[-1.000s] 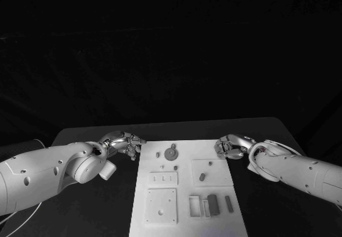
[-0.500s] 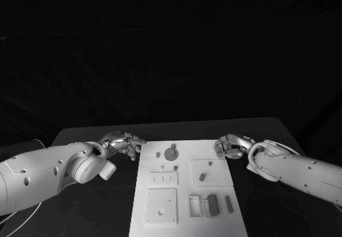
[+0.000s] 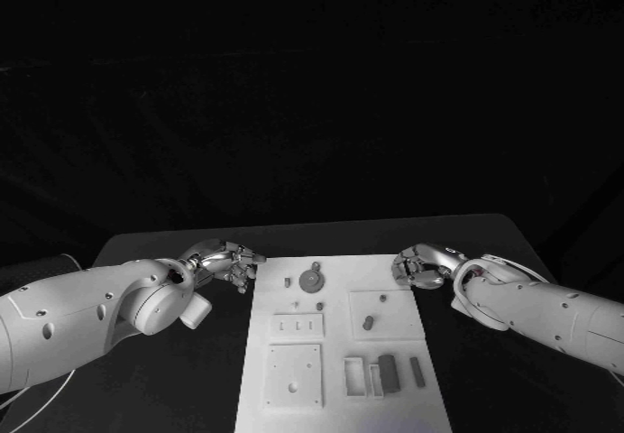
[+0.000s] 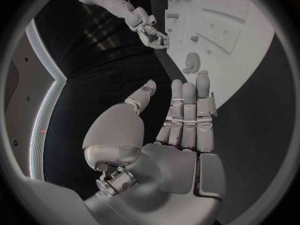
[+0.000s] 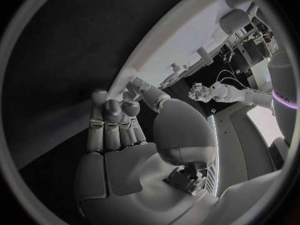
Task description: Assemble the parts on the task board
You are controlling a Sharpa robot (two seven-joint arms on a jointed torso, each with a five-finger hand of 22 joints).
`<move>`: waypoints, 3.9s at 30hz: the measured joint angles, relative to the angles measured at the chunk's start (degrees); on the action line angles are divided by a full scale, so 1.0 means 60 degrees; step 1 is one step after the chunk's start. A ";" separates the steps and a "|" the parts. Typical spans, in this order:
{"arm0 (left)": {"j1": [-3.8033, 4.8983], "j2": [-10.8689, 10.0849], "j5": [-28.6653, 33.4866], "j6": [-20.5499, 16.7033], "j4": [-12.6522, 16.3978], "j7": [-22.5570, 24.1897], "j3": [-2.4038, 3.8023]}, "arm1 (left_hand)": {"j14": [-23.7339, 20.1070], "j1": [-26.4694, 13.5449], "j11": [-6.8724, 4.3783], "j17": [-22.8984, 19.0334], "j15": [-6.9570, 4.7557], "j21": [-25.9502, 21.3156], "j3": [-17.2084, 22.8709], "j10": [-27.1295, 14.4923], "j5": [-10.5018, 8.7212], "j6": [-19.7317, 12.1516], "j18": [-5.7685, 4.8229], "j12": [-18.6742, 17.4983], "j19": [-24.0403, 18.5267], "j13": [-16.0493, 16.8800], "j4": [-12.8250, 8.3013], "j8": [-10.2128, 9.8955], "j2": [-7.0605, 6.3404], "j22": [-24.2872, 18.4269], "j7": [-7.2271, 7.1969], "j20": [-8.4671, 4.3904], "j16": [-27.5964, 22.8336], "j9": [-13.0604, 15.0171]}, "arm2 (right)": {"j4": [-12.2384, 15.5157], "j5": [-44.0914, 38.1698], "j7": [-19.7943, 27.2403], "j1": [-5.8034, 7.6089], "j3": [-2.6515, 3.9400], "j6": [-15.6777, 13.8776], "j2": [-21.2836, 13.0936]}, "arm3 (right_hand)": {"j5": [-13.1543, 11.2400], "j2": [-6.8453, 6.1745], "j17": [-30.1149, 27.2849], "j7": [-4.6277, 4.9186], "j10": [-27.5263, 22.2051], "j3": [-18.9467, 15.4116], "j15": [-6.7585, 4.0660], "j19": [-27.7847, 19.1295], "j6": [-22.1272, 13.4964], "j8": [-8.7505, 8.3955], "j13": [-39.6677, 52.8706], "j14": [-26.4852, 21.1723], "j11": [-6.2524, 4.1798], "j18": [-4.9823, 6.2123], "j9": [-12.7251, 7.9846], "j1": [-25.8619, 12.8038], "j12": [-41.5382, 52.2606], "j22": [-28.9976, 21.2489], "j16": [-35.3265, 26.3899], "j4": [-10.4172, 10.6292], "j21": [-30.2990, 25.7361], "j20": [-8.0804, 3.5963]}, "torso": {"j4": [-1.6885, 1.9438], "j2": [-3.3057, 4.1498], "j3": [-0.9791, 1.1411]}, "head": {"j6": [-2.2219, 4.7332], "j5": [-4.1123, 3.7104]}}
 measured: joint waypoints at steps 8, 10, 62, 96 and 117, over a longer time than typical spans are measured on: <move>0.0000 -0.0001 0.0000 0.0004 0.0001 -0.0009 0.0000 | 0.0000 0.0000 0.0014 0.0001 0.0001 0.0000 0.0000 -0.0014 0.0000 0.0000 0.0001 0.0000 0.0000 0.0000 0.0000 0.0000 0.0000 -0.0001 0.0000 0.0000 0.0000 -0.0001 | -0.0008 0.0004 -0.0001 0.0000 0.0000 -0.0008 0.0000 | 0.0000 0.0040 0.0000 -0.0056 0.0002 0.0000 0.0005 0.0016 0.0161 0.0071 0.0009 0.0004 0.0000 -0.0055 0.0050 -0.0040 0.0038 0.0000 0.0000 0.0000 0.0038 -0.0016 | -0.0005 0.0000 0.0007 | -0.0007 -0.0005; 0.0000 -0.0001 0.0000 0.0004 0.0002 -0.0010 0.0000 | 0.0000 0.0000 0.0014 0.0001 0.0001 0.0000 0.0000 -0.0014 0.0000 0.0000 0.0000 0.0000 0.0000 0.0000 0.0000 0.0000 0.0000 -0.0001 0.0000 0.0001 0.0000 -0.0001 | -0.0007 0.0007 -0.0001 0.0000 0.0000 -0.0017 0.0001 | 0.0000 0.0040 -0.0001 -0.0094 0.0017 0.0000 0.0018 0.0017 0.0225 0.0127 0.0009 0.0017 -0.0015 -0.0056 0.0088 -0.0040 0.0038 0.0000 -0.0001 0.0000 0.0038 -0.0016 | -0.0008 0.0000 0.0009 | -0.0014 -0.0010; 0.0657 0.1152 -0.0969 -0.0127 -0.0308 -0.2162 0.0034 | 0.0038 -0.1171 -0.0161 -0.0002 -0.0143 -0.0086 -0.0351 0.0291 -0.0054 0.0432 -0.0002 -0.0292 0.0168 0.0139 0.0800 0.0147 -0.0497 0.0260 -0.0260 -0.0145 0.0156 0.0093 | 0.2836 0.0930 -0.1648 0.1171 0.0060 -0.0006 0.0418 | -0.0157 0.0161 -0.0066 -0.0260 0.0173 -0.0079 -0.0141 0.0084 0.0626 0.0215 -0.0027 0.0071 -0.0134 -0.0066 0.0341 -0.0418 0.0037 0.0000 0.0038 0.0026 0.0110 -0.0084 | -0.0110 -0.0231 -0.0048 | 0.0067 0.0154; 0.0943 0.1699 -0.2102 0.0242 0.0080 -0.3870 -0.0011 | -0.0127 -0.1353 -0.0231 0.0061 -0.0131 -0.0186 -0.0608 0.0314 -0.0054 0.0548 -0.0003 -0.0463 0.0095 0.0355 0.1399 0.0036 -0.0353 0.0570 -0.0318 -0.0209 0.0333 0.0006 | 0.2730 0.0908 -0.3101 0.1135 -0.0017 0.0699 0.2007 | 0.0111 0.0234 -0.0091 -0.0250 0.0173 -0.0079 -0.0121 0.0082 0.0616 0.0179 -0.0046 0.0083 -0.0135 -0.0065 0.0410 -0.0571 -0.0001 -0.0001 0.0038 0.0025 0.0110 -0.0082 | -0.0136 -0.0518 -0.0157 | 0.0031 0.0244; 0.0941 0.1743 -0.2474 0.0252 0.0286 -0.4254 -0.0021 | 0.0093 -0.1192 -0.0426 0.0123 -0.0331 -0.0110 -0.0595 0.0642 -0.0054 0.0745 -0.0004 -0.0374 0.0366 0.0510 0.1273 -0.0027 -0.0088 0.0742 -0.0508 -0.0330 0.0537 -0.0014 | 0.2984 0.0478 -0.3188 0.1128 -0.0014 0.0730 0.2047 | 0.0111 0.0263 -0.0099 -0.0272 0.0206 -0.0079 -0.0099 0.0082 0.0643 0.0154 -0.0045 0.0104 -0.0167 -0.0066 0.0440 -0.0620 -0.0001 -0.0001 0.0038 0.0025 0.0110 -0.0081 | -0.0139 -0.0503 -0.0143 | -0.0020 0.0291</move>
